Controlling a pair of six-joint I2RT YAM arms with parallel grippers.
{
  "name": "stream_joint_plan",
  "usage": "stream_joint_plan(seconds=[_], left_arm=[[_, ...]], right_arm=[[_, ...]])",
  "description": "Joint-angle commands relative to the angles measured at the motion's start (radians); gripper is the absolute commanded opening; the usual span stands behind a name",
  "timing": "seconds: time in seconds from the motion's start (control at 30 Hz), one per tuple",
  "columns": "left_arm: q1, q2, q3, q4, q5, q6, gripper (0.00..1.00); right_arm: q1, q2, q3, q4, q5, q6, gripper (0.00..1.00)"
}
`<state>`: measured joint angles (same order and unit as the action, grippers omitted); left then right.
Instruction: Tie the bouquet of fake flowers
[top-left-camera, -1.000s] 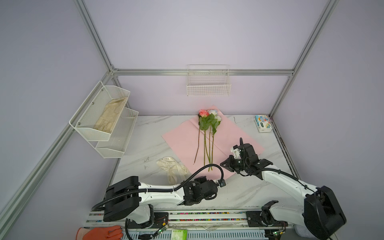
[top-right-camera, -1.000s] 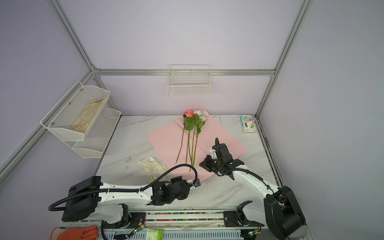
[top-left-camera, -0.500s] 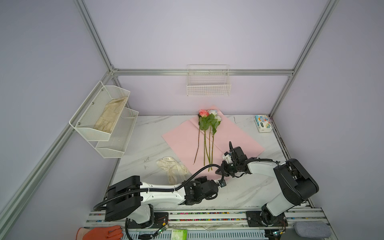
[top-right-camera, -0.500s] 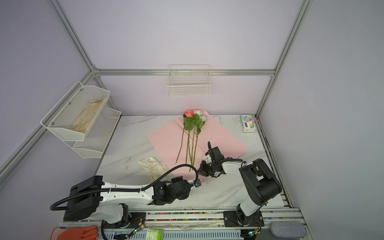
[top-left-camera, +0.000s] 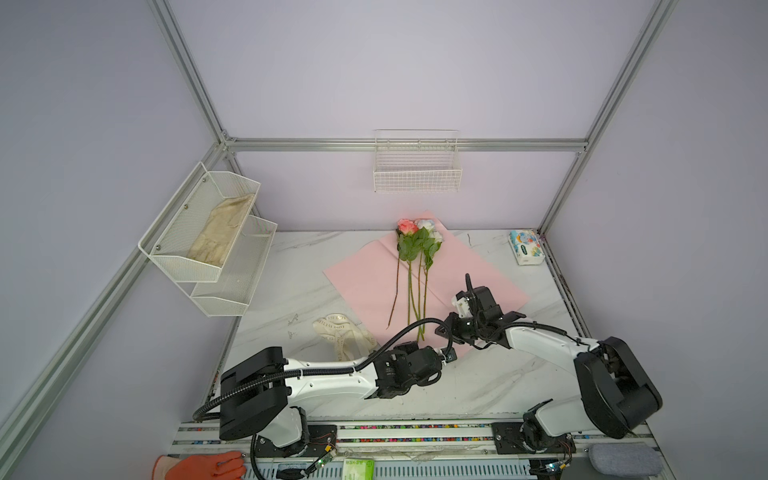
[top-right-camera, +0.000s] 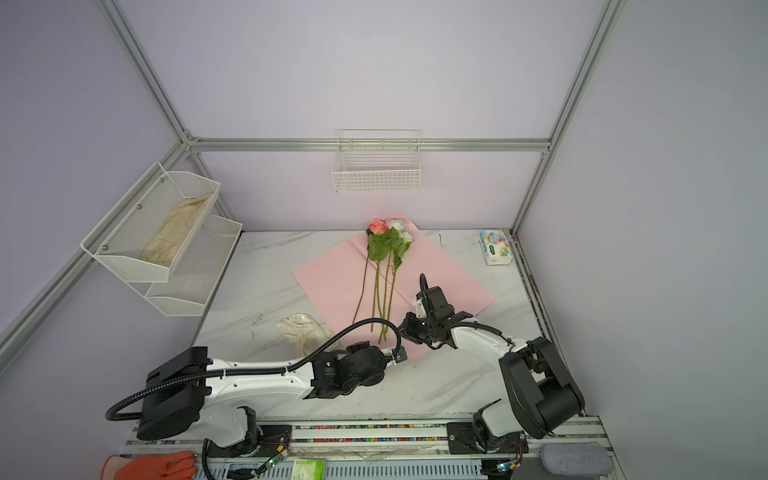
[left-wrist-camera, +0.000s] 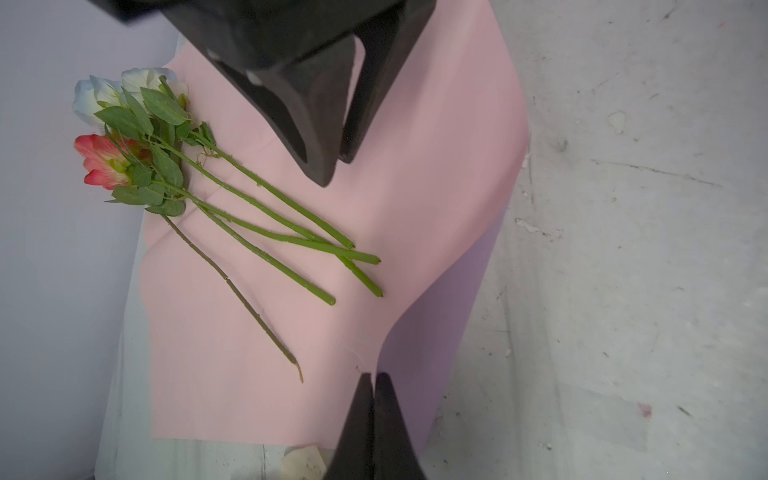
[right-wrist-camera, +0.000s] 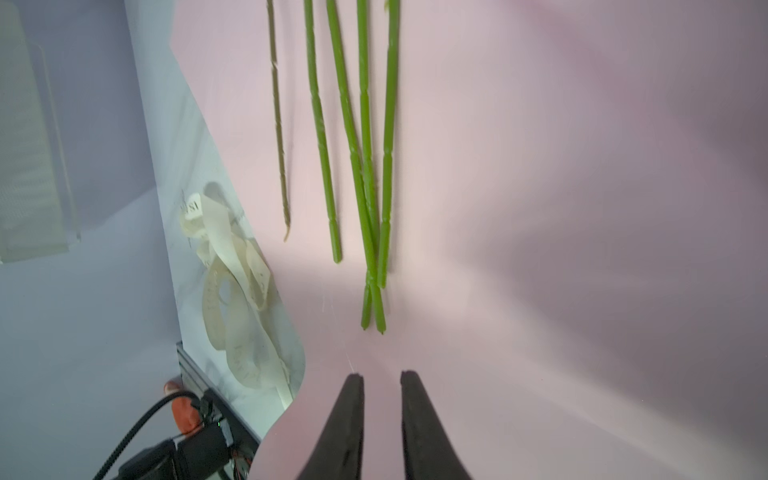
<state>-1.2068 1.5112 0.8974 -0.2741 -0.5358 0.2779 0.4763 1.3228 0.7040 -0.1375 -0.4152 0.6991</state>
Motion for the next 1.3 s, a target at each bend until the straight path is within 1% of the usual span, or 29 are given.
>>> stream_joint_plan(seconds=[0.0,0.07,0.1,0.2,0.3,0.4,0.5,0.57,0.67,0.73,0.8,0.97,1.07,1.13,1.27], left_arm=[[0.047,0.016,0.136,0.004,0.051,0.033,0.00],[0.069,0.032,0.153,0.004,0.064,0.045,0.00],[0.080,0.045,0.164,-0.001,0.065,0.046,0.00],[0.118,0.081,0.206,-0.026,0.068,0.042,0.00],[0.156,0.115,0.244,-0.033,0.078,0.029,0.00],[0.190,0.148,0.282,-0.025,0.088,0.011,0.00],[0.210,0.191,0.330,-0.023,0.093,0.009,0.00],[0.217,0.216,0.362,-0.029,0.096,0.009,0.00],[0.223,0.242,0.380,-0.029,0.101,0.008,0.00],[0.229,0.254,0.391,-0.043,0.090,-0.004,0.00],[0.240,0.256,0.391,-0.042,0.088,-0.021,0.00],[0.276,0.273,0.420,-0.030,0.152,-0.076,0.00],[0.280,0.303,0.453,-0.039,0.172,-0.070,0.00],[0.279,0.322,0.472,-0.046,0.186,-0.061,0.00],[0.283,0.359,0.510,-0.052,0.169,-0.062,0.00]], right_arm=[[-0.005,-0.160,-0.023,-0.084,0.207,0.096,0.21],[-0.007,-0.263,-0.055,-0.097,0.234,0.134,0.21],[-0.008,-0.315,-0.074,-0.092,0.220,0.141,0.21],[-0.008,-0.416,-0.124,-0.065,0.121,0.135,0.21],[-0.008,-0.435,-0.145,-0.072,0.041,0.120,0.21],[-0.008,-0.408,-0.159,-0.075,-0.022,0.087,0.21],[-0.007,-0.378,-0.186,-0.017,-0.093,0.083,0.21],[-0.004,-0.352,-0.216,0.059,-0.125,0.090,0.21],[-0.003,-0.272,-0.257,0.164,-0.143,0.123,0.20],[0.010,-0.220,-0.267,0.242,-0.183,0.146,0.20],[0.023,-0.182,-0.263,0.278,-0.172,0.157,0.20],[0.028,-0.099,-0.244,0.287,-0.107,0.172,0.21],[0.028,-0.053,-0.234,0.327,-0.100,0.185,0.21],[0.029,-0.032,-0.216,0.320,-0.073,0.188,0.22],[0.029,0.019,-0.197,0.362,-0.065,0.193,0.22]])
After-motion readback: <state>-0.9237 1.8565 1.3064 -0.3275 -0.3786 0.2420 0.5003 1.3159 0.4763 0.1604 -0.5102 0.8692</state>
